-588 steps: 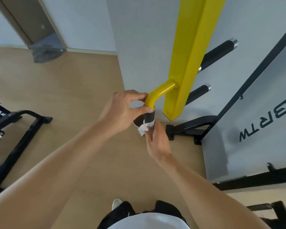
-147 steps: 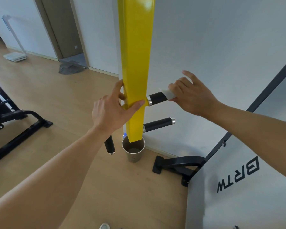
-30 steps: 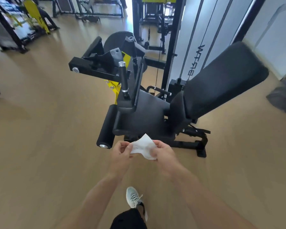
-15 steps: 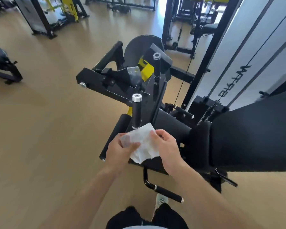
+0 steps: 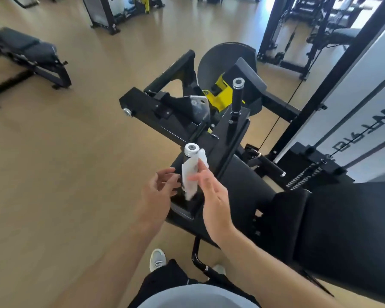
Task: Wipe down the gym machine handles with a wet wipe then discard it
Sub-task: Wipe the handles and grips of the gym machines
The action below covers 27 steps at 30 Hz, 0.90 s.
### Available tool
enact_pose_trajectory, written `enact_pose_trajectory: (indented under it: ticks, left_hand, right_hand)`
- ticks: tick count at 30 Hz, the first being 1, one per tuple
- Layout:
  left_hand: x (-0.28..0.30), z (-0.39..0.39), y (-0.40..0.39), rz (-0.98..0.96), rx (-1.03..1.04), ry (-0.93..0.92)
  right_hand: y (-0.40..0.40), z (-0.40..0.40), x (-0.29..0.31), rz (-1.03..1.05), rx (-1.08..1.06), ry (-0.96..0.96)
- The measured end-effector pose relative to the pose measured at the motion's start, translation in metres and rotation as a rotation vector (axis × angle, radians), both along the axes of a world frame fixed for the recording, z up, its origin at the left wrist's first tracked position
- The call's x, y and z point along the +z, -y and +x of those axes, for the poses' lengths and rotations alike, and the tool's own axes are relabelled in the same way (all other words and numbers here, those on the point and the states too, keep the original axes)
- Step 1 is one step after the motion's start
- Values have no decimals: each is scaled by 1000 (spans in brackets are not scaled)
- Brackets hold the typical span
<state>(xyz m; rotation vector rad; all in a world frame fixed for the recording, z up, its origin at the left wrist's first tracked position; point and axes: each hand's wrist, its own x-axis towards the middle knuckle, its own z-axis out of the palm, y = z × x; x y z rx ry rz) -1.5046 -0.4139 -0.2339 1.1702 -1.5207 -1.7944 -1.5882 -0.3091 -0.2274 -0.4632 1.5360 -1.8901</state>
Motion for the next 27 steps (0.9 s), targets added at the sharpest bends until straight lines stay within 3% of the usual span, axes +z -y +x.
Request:
enact_pose_trajectory:
  ticks: [4,9,12,15,19,27]
  left_hand:
    - [3,-1,15,-87,55,-24]
    - [-5,6,22,-182,87,23]
    - [-5,6,15,-185,0,50]
    - [-4,7,18,-232,-7,46]
    - [1,-1,28,-199,-7,24]
    - [2,-15,32,-202,-77,29]
  right_hand:
    - [14,-9,-13,87,-151,-143]
    - [36,-17,-21,397,103,-318]
    - [39,-8,-41,516,116,-453]
    - [47,-11,-33,510,61,-574]
    - [60,-24,-9,364,-24,-502]
    - [52,-4,-32,407,11,-391]
